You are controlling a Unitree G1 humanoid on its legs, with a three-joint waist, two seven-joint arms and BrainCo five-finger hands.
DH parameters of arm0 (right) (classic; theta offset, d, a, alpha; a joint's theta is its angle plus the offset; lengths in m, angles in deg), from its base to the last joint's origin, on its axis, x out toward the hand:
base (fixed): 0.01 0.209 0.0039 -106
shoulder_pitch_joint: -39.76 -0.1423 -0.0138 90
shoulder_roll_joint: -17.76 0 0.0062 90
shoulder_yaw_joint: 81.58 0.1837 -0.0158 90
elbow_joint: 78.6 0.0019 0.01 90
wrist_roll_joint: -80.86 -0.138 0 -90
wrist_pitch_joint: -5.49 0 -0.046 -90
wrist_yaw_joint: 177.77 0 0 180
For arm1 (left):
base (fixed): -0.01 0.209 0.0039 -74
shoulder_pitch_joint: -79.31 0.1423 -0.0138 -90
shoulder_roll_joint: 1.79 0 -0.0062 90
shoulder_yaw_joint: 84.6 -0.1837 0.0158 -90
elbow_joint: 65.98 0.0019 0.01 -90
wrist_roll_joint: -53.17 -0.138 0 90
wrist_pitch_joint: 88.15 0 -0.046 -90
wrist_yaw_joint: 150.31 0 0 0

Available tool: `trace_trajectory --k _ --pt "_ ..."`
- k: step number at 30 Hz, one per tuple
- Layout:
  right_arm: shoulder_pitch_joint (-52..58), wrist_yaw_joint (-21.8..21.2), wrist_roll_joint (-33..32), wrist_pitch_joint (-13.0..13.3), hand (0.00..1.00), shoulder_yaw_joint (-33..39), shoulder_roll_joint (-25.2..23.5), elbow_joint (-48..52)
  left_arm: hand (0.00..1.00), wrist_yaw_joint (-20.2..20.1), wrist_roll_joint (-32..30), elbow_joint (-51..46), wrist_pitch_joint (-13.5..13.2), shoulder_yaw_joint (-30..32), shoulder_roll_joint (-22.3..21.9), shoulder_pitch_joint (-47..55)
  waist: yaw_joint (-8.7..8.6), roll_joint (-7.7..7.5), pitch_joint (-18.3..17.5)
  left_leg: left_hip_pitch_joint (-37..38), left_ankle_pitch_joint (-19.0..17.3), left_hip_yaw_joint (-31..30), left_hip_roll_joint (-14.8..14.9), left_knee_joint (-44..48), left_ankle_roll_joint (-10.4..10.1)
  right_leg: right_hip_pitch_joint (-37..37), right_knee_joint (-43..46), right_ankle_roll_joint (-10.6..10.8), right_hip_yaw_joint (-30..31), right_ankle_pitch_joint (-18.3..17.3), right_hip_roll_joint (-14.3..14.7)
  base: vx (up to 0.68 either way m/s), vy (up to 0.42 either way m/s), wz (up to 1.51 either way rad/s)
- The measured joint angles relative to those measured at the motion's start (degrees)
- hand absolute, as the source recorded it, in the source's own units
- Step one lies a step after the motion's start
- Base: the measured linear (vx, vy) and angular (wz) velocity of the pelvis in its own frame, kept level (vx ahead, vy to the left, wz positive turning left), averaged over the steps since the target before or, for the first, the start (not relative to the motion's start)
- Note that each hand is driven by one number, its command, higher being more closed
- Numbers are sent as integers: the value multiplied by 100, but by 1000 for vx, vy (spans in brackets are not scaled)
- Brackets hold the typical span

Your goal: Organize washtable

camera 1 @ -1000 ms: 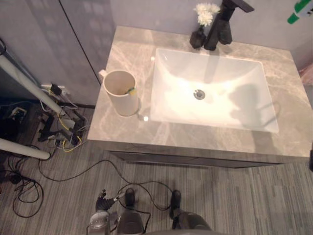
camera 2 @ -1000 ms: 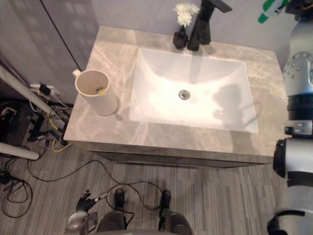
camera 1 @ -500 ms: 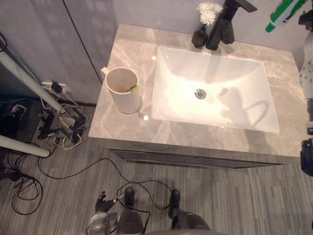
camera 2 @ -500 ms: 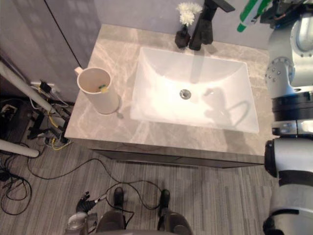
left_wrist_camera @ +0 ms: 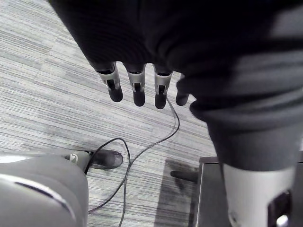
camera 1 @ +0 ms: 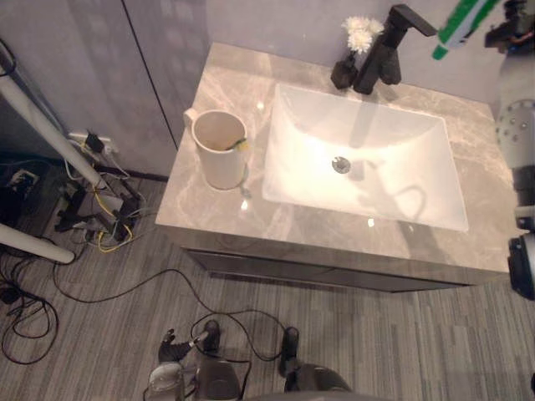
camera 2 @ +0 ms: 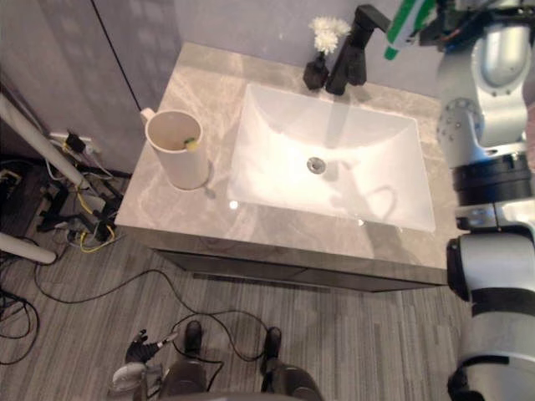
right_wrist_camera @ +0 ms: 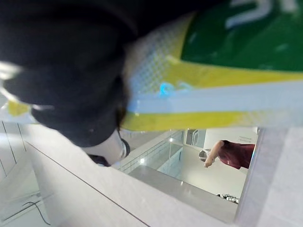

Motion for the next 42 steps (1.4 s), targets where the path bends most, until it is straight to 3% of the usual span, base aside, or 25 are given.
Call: trace_trajectory --k 6,14,16,25,29,32,42 --pt "-17 -3 -2 1 100 -52 -273 159 0 2 -3 26 10 2 86 -89 8 -178 11 -78 67 -115 37 0 -27 -2 -8 -28 -112 -19 36 -63 -8 10" --pt "-506 -137 -96 -1 100 -662 -612 114 0 121 12 48 -10 8 98 -104 45 -349 42 -138 108 -213 28 1 -31 -9 -13 -29 -181 -18 30 -21 14 6" --pt "-511 -154 -175 0 100 -704 -704 113 0 125 15 46 -11 -12 102 -139 138 -376 45 -144 108 -218 27 1 -31 -9 -13 -29 -184 -17 30 0 0 0" --pt "-896 -102 -170 -2 100 -1080 -1817 27 0 157 16 49 -6 -32 93 -186 175 -370 75 -172 107 -262 32 2 -31 -11 -22 -30 -226 -17 33 -13 6 1" --pt "-1075 43 -146 -11 100 -1089 -2275 -189 0 159 16 48 -3 -36 136 -238 313 -357 157 -220 107 -322 27 2 -31 -15 -27 -29 -294 -18 21 -27 22 9" --pt "-1118 67 -85 -132 100 -1089 -2551 -376 0 160 16 49 3 -34 186 -232 321 -353 176 -275 108 -380 20 3 -33 -24 -38 -29 -356 -19 15 2 16 11" --pt "-1252 69 107 -231 100 -1088 -2925 -547 0 157 12 47 11 -33 184 -252 308 -249 257 -286 108 -379 13 6 -33 -24 -57 -27 -366 -20 10 0 3 1"
